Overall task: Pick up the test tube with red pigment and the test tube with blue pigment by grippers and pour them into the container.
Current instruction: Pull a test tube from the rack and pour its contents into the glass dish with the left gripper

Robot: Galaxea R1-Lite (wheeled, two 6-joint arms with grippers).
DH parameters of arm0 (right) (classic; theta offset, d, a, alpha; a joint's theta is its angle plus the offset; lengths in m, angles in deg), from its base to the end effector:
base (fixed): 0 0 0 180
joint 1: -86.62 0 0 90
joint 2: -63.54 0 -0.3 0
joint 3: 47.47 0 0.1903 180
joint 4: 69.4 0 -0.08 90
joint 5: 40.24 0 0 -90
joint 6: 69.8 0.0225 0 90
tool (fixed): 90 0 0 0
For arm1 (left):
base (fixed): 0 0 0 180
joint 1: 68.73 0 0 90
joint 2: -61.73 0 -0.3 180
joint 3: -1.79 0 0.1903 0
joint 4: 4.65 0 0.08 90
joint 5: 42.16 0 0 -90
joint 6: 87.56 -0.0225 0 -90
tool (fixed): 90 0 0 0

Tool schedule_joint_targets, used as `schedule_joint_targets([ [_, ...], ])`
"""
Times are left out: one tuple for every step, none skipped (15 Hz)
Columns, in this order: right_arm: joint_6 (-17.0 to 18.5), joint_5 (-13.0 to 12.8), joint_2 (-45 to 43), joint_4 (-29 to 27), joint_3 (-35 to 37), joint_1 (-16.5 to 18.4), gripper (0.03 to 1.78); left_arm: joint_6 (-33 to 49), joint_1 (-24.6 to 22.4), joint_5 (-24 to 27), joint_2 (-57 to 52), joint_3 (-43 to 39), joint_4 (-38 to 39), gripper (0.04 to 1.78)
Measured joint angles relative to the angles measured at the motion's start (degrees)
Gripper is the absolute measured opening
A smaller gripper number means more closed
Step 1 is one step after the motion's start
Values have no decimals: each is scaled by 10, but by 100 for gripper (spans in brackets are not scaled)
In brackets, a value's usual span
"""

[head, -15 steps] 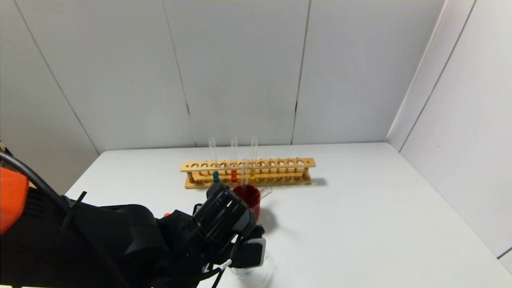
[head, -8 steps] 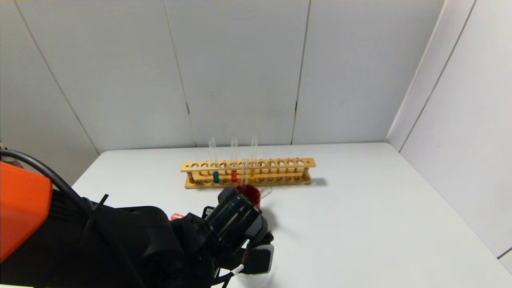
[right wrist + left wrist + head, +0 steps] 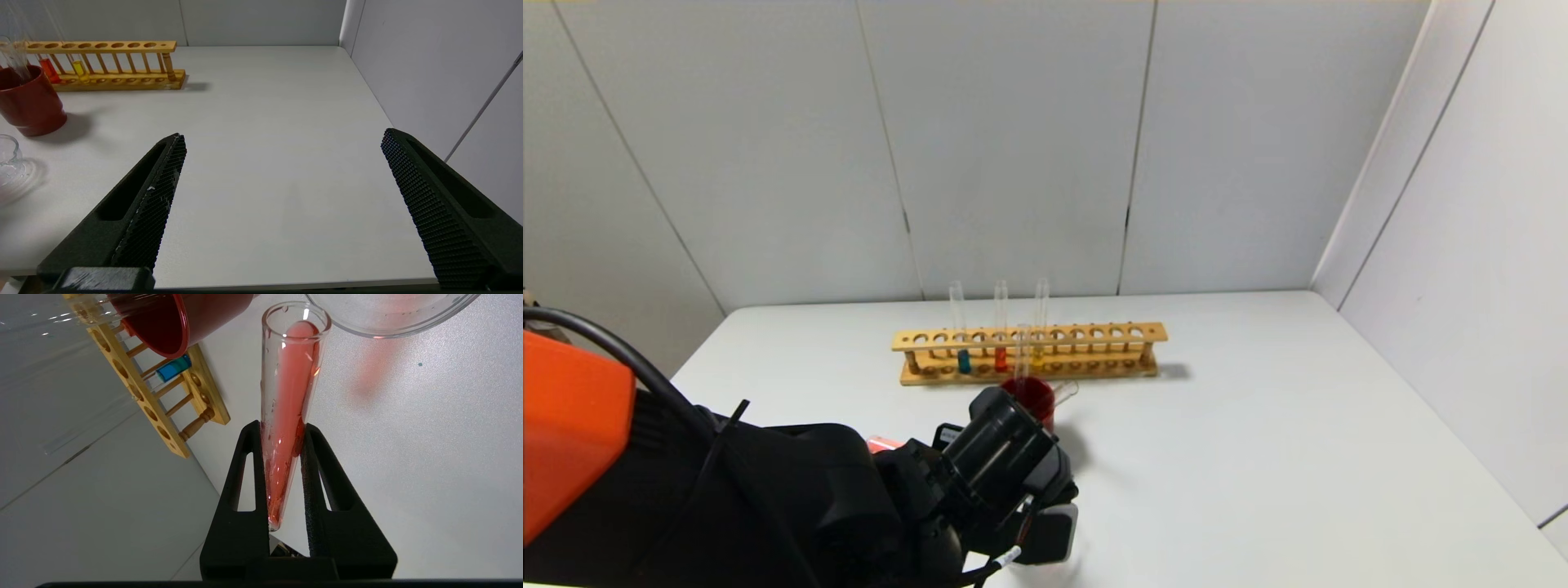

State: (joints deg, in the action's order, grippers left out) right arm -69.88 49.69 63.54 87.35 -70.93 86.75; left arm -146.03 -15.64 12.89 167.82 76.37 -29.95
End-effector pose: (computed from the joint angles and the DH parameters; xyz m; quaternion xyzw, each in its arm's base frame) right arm -0.0229 0.0000 0.0761 -0.0007 -0.0018 -0.0017 1.0000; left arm 0.1900 -0.2316 0.1064 0.7127 0.2308 -0.2881 0.5965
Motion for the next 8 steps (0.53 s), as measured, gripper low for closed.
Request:
schedule_joint_targets([
  [0, 0, 0, 0, 0, 0, 174, 0, 0, 0, 0, -1, -5, 30],
  [0, 0, 0, 0, 0, 0, 174, 0, 0, 0, 0, -2, -11, 30],
  [0, 0, 0, 0, 0, 0, 174, 1, 0, 0, 0, -2, -11, 30],
  [0, 0, 0, 0, 0, 0, 174, 1, 0, 0, 0, -2, -11, 30],
  [0, 0, 0, 0, 0, 0, 174, 0, 0, 0, 1, -2, -12, 30],
  [0, 0, 0, 0, 0, 0, 174, 0, 0, 0, 3, -2, -12, 30],
  [0, 0, 0, 0, 0, 0, 174, 0, -2, -1, 6, 1, -11, 30],
  [0, 0, 0, 0, 0, 0, 174, 0, -3, -1, 10, 3, -12, 30],
])
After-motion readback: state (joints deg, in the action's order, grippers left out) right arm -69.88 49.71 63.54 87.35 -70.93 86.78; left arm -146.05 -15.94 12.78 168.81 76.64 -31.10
